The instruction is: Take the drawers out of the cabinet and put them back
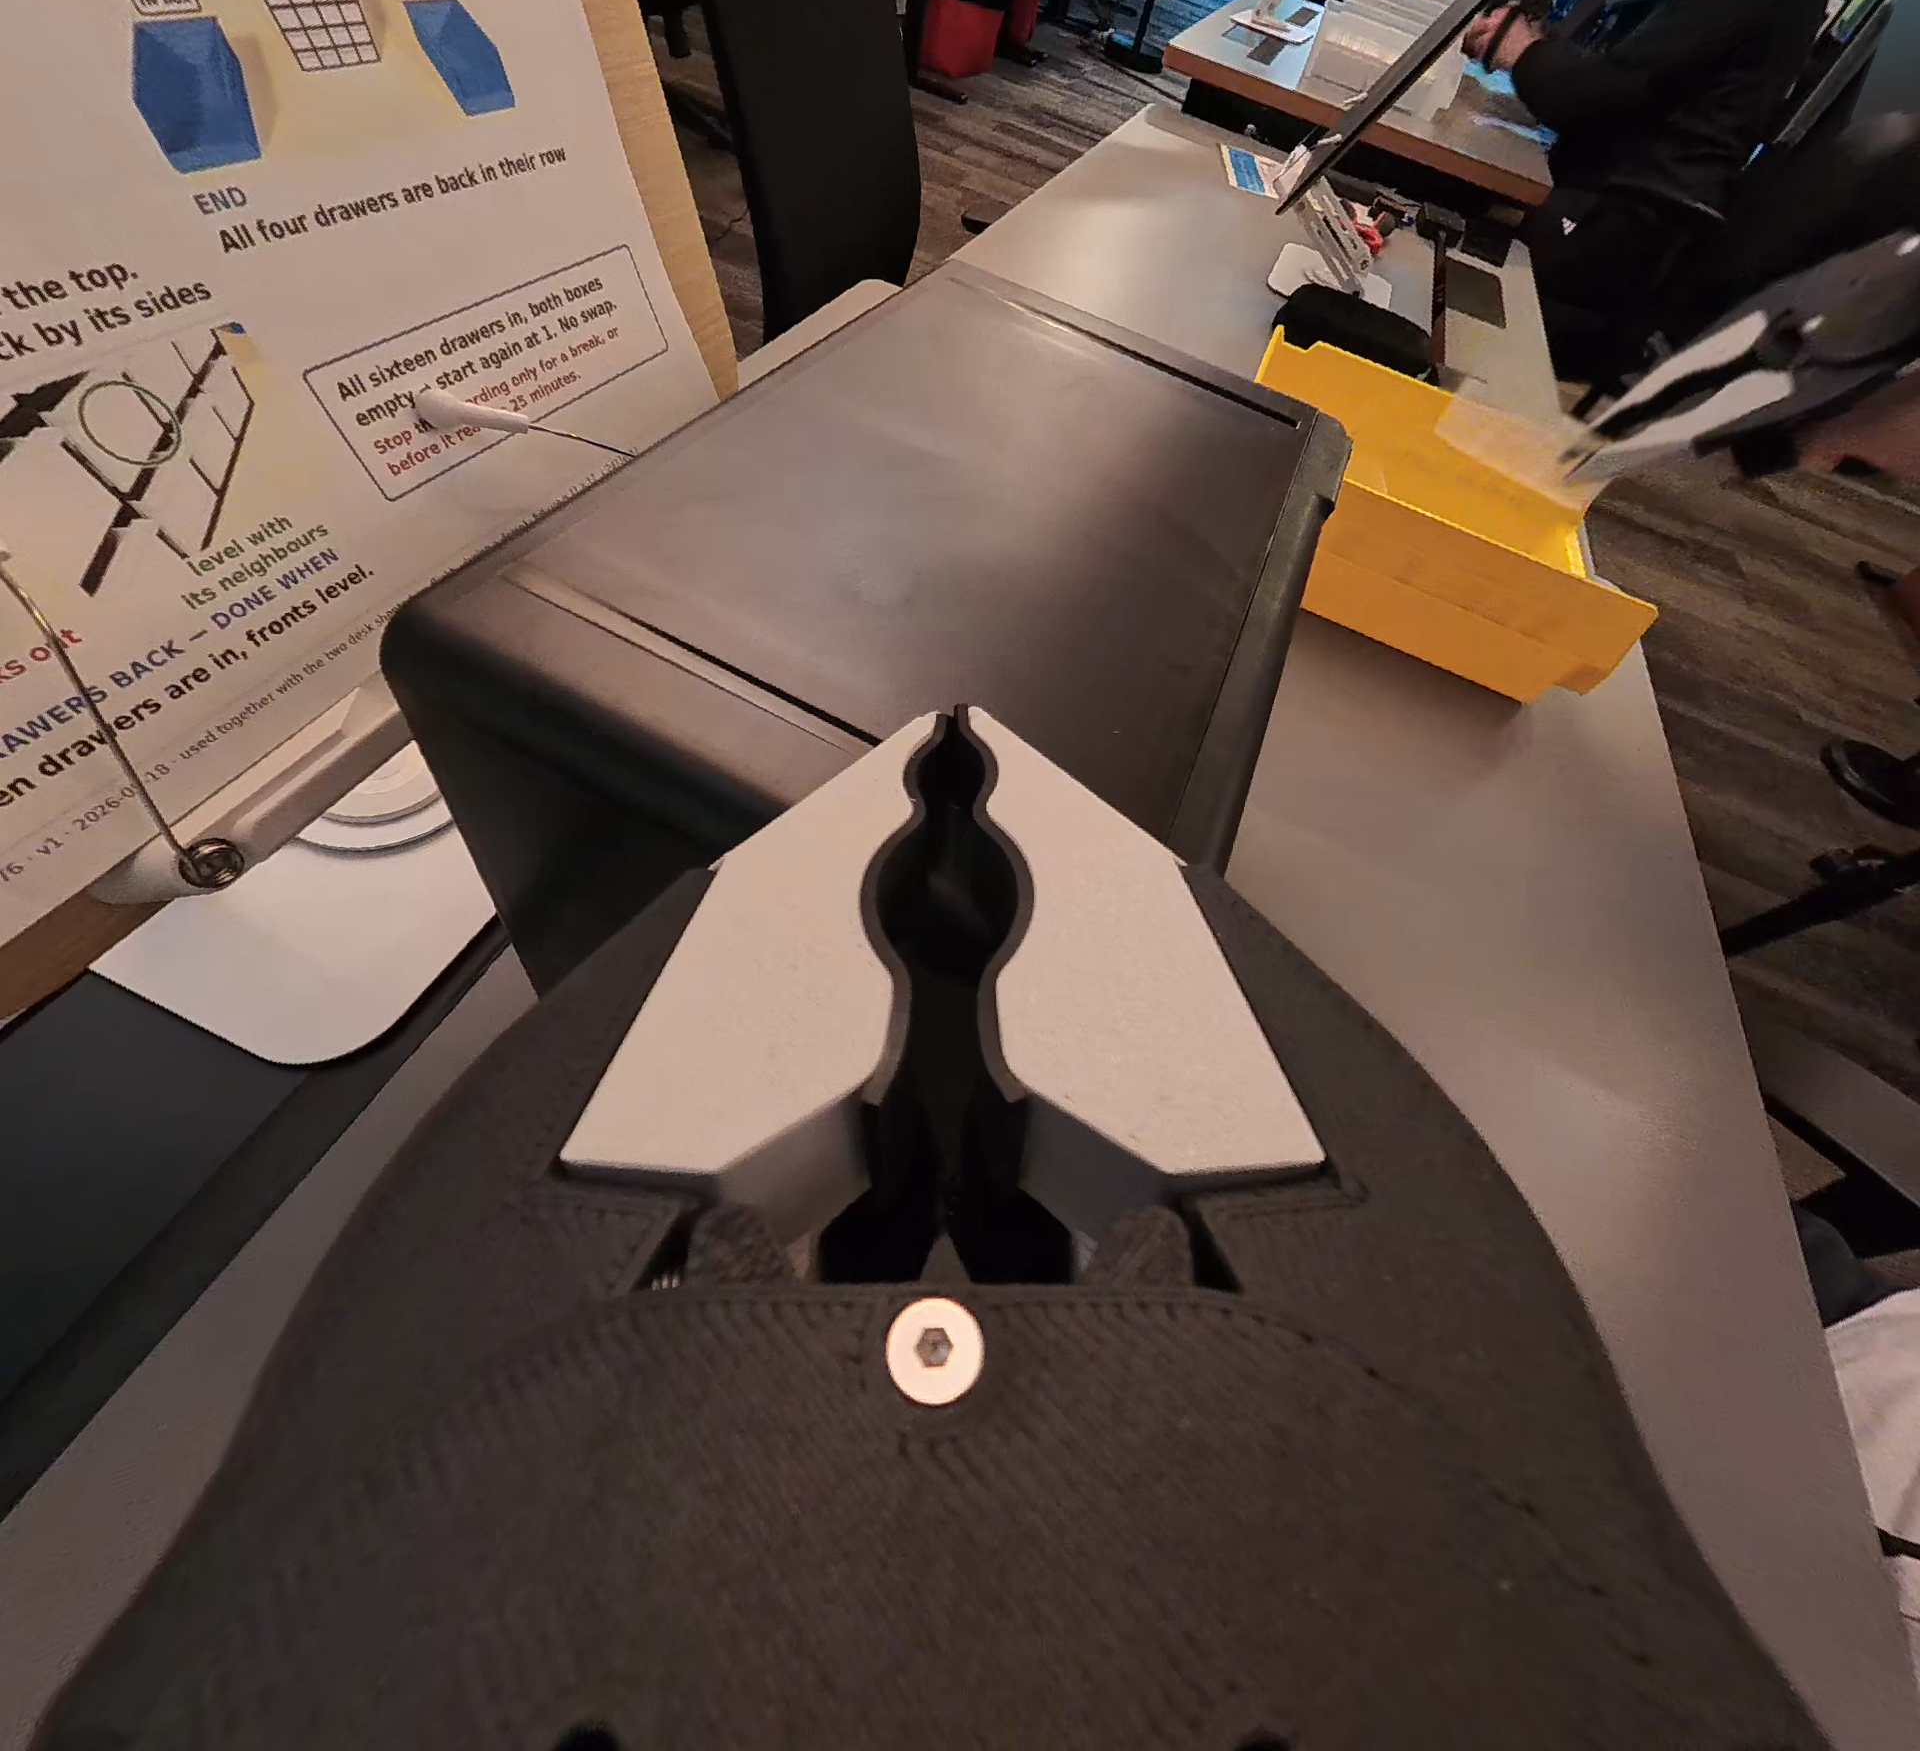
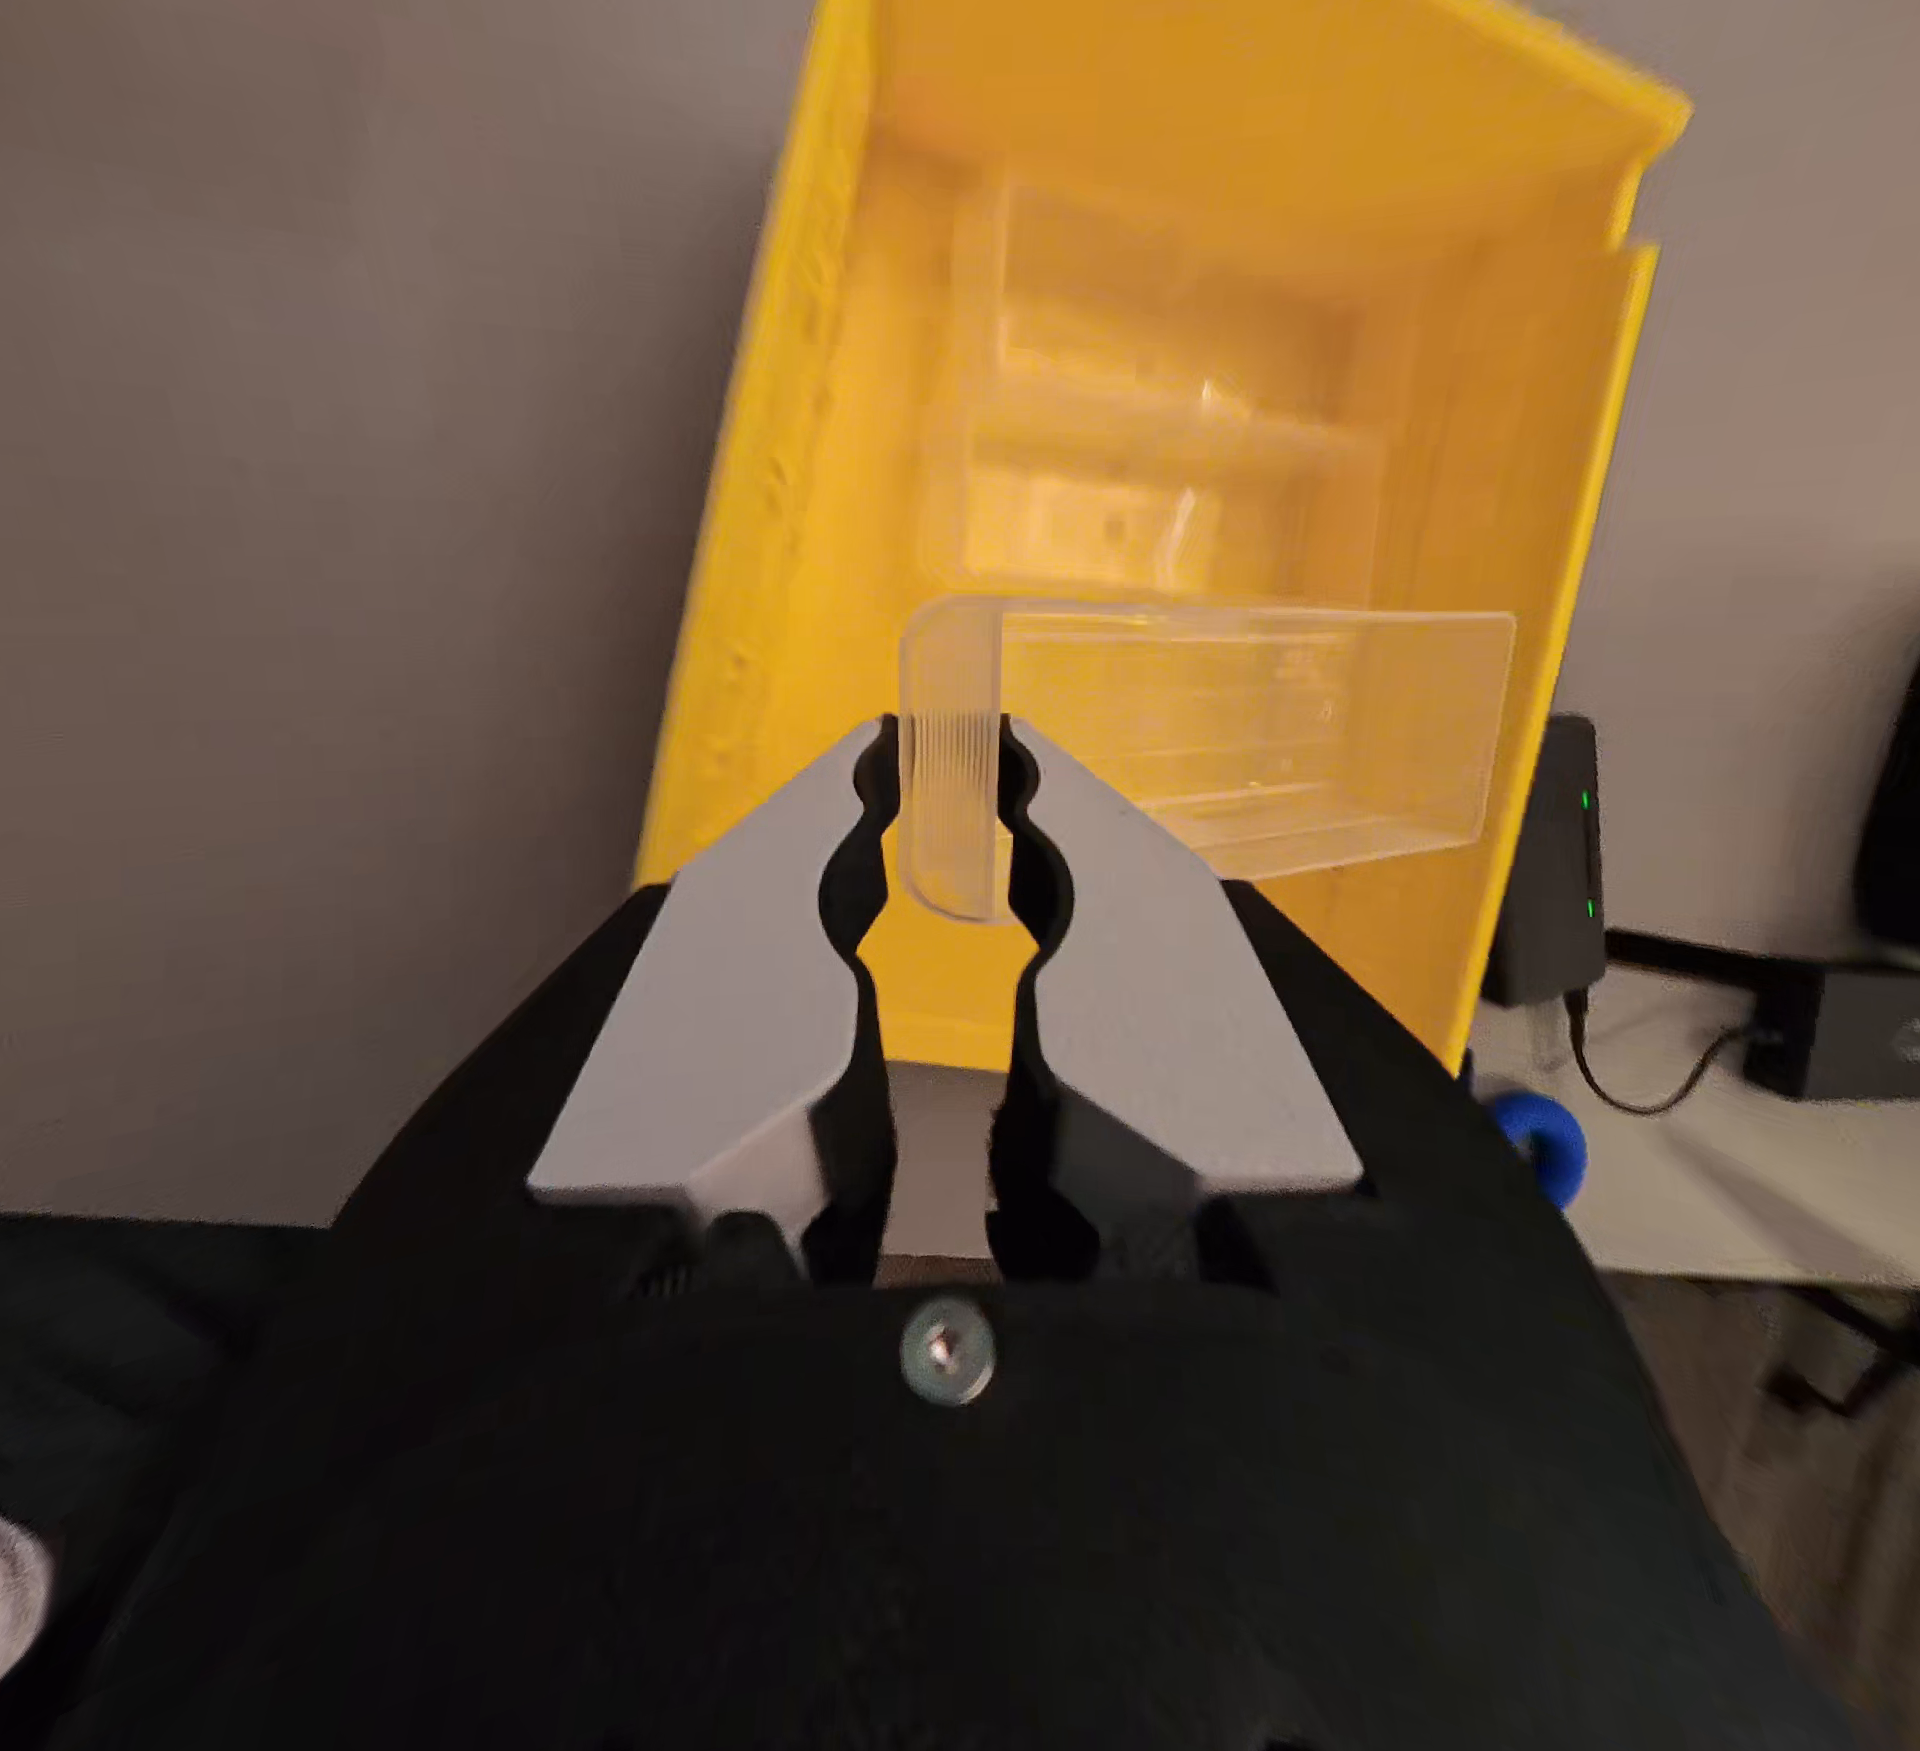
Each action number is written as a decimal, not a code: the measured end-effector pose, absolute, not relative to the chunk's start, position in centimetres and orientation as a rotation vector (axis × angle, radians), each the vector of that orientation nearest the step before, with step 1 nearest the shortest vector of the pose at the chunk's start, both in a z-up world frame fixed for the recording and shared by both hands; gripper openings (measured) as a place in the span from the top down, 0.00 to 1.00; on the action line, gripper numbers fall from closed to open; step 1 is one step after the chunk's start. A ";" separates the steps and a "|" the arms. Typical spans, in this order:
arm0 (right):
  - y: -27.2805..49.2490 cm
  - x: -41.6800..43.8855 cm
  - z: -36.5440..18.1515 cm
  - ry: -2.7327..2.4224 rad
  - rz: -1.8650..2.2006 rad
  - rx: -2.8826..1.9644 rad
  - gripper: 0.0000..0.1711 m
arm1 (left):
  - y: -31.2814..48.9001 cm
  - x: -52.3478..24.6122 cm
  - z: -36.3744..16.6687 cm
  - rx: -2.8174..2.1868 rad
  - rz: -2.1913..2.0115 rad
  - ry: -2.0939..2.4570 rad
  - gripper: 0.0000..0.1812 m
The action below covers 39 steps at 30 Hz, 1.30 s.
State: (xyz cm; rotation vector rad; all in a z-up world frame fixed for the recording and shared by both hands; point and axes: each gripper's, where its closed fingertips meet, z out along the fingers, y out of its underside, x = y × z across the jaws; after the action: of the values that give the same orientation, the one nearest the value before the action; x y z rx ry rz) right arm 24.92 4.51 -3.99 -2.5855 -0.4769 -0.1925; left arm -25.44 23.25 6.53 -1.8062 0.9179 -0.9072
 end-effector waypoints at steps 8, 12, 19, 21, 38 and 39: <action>5.3 25.5 -12.2 -0.524 -0.219 -2.741 0.91 | 23.3 -25.4 6.5 -1.813 -0.897 0.917 1.00; 7.3 25.2 -13.6 -0.528 -0.225 -2.750 0.91 | 23.2 -25.4 6.5 -1.814 -0.894 0.918 1.00; 7.4 25.2 -13.4 -0.523 -0.176 -2.755 0.86 | 23.2 -25.4 6.5 -1.812 -0.898 0.918 1.00; 8.0 25.0 -10.2 -0.495 -0.221 -2.651 0.84 | 23.2 -25.4 6.5 -1.811 -0.898 0.918 1.00; 14.9 -21.3 -3.4 -1.338 -0.621 -1.162 0.74 | 23.2 -25.4 6.5 -1.814 -0.893 0.916 1.00; 15.3 -23.0 -4.2 -1.360 -0.626 -1.126 0.75 | 23.2 -25.4 6.5 -1.814 -0.895 0.916 1.00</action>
State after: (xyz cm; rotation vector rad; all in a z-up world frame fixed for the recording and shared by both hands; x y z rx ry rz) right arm -22.97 15.32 -4.24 -1.1261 -1.3597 -0.6262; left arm -25.45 23.23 6.52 -1.8136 0.9158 -0.8950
